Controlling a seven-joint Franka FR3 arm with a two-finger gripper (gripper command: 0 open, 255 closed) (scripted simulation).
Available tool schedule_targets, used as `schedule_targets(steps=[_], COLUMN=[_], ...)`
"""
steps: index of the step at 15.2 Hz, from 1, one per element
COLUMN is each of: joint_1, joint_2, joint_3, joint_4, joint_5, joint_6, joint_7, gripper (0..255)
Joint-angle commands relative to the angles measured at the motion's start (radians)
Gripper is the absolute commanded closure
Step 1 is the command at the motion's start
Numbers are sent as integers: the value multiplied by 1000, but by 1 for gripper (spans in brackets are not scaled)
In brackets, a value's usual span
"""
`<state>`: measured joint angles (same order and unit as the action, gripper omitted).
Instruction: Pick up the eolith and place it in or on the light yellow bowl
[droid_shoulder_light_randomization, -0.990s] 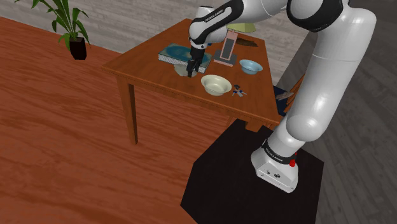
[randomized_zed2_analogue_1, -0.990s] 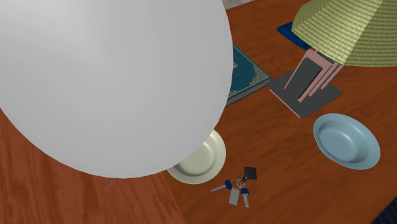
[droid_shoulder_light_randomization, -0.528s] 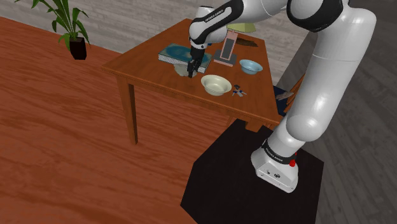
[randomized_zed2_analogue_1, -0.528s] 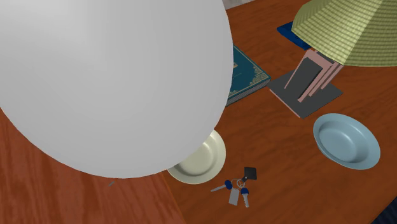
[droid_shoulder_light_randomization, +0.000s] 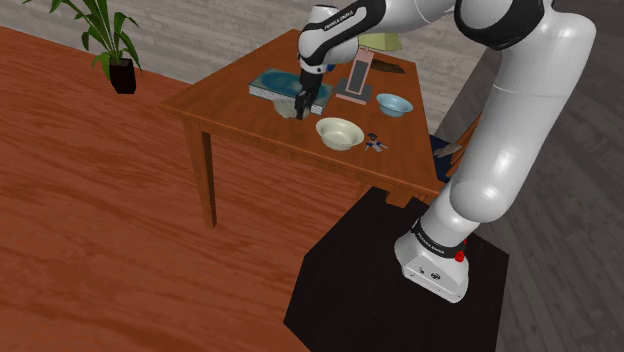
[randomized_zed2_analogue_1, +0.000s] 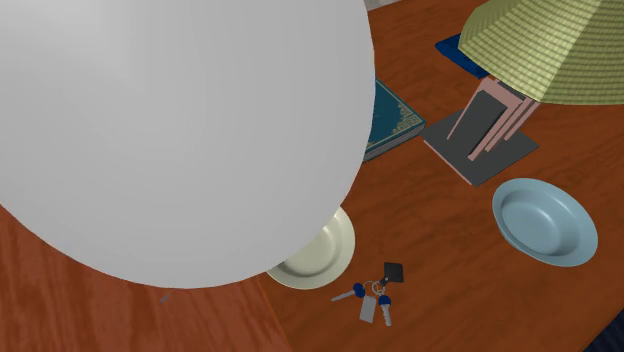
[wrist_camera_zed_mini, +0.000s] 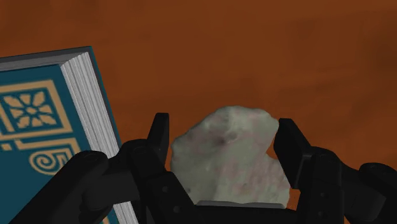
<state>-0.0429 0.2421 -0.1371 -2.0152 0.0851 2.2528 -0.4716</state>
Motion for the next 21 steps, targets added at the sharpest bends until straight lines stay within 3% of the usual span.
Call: schedule_targets(steps=[1, 20, 21], joint_1=[1, 4, 3], joint_2=[-12, -113, -152], joint_3=[-1, -6, -9], joint_4=[11, 142, 91], joint_5=[-3, -28, -34], joint_6=[-23, -253, -241], joint_7=[3, 25, 23], gripper=[255, 255, 255])
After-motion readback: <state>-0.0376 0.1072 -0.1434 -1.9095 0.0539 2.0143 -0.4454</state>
